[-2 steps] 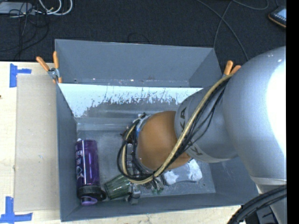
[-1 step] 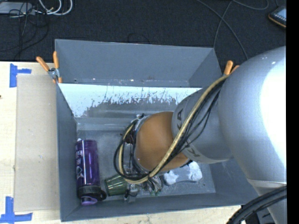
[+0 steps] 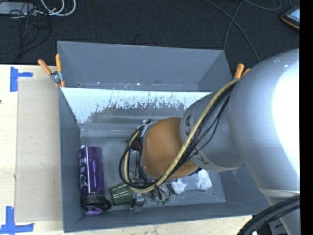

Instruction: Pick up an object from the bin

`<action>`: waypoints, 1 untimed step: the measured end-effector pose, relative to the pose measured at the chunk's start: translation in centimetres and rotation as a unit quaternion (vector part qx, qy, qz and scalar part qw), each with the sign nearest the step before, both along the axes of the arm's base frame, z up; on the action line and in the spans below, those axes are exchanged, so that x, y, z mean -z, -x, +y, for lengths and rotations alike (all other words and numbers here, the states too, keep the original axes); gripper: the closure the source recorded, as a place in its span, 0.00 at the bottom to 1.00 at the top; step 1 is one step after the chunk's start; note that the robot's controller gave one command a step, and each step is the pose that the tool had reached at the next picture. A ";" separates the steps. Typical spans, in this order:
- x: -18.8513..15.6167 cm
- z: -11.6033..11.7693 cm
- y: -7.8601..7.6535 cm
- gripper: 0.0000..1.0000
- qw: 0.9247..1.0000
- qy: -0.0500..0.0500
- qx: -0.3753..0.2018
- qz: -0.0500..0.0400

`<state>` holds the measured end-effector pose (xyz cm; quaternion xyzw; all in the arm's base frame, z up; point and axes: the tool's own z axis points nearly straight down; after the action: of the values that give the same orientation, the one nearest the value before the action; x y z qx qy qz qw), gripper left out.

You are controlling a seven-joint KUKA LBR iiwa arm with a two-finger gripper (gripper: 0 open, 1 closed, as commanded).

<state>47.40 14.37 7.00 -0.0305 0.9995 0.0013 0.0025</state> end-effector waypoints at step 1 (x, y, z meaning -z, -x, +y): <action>-1.4 0.0 0.1 1.00 1.000 0.001 0.001 0.003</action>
Offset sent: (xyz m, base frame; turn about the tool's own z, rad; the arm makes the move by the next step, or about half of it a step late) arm -0.0014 -0.0005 0.0733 0.0004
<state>47.26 14.32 8.37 -0.0298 0.9996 0.0008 0.0000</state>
